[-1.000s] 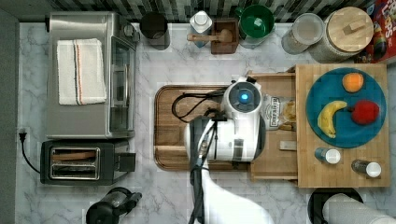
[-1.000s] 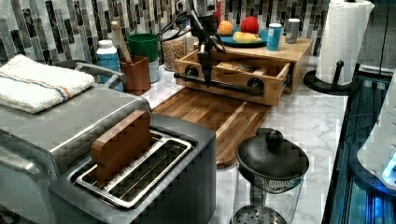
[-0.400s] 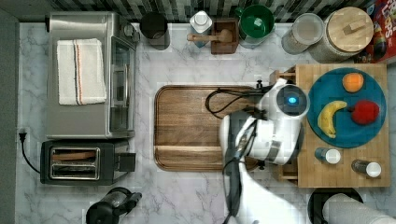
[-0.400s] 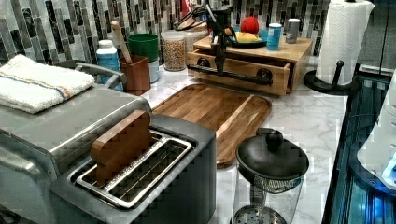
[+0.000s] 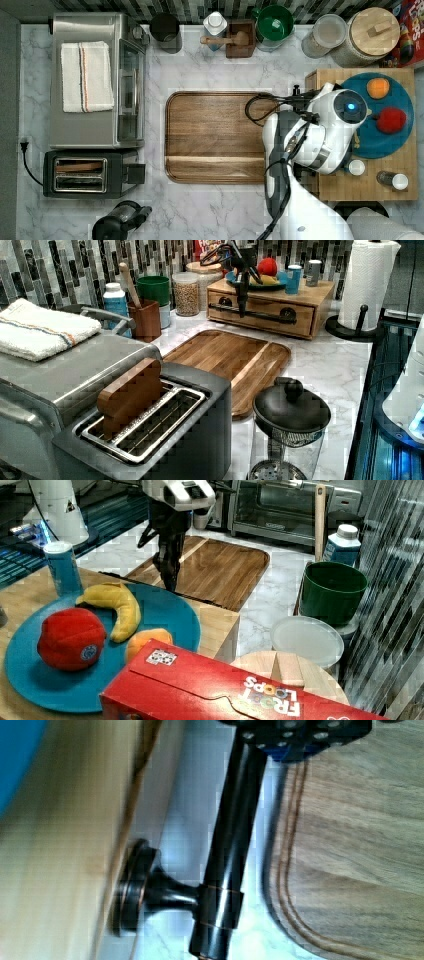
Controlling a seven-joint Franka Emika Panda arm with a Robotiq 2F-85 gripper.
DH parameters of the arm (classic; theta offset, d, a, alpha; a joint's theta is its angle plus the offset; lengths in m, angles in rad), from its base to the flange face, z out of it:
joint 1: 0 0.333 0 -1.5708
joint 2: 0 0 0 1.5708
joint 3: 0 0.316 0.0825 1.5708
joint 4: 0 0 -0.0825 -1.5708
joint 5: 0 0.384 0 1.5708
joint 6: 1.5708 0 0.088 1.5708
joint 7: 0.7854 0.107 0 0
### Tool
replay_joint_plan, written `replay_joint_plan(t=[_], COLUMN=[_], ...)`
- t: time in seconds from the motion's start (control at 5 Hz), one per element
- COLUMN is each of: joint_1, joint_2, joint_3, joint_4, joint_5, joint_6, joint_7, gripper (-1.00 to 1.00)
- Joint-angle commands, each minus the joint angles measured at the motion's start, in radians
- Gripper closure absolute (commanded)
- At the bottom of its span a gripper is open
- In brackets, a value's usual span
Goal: Close the drawer.
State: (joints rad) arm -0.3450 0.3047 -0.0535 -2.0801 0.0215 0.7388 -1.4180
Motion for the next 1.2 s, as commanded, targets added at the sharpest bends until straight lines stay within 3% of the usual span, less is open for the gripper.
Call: replay_joint_plan(t=[0.2, 0.6, 1.2], joint_1=[-0.126, -0.087, -0.092], joint_2=[0.070, 0.035, 0.034], joint_3=[-0.118, -0.131, -0.126], joint_4=[0.170, 0.125, 0.125], joint_5=[-0.117, -0.147, -0.149], joint_6=[-0.027, -0.015, -0.015], joint_7=[-0.026, 0.073, 0.075], gripper=[1.00, 1.00, 1.00])
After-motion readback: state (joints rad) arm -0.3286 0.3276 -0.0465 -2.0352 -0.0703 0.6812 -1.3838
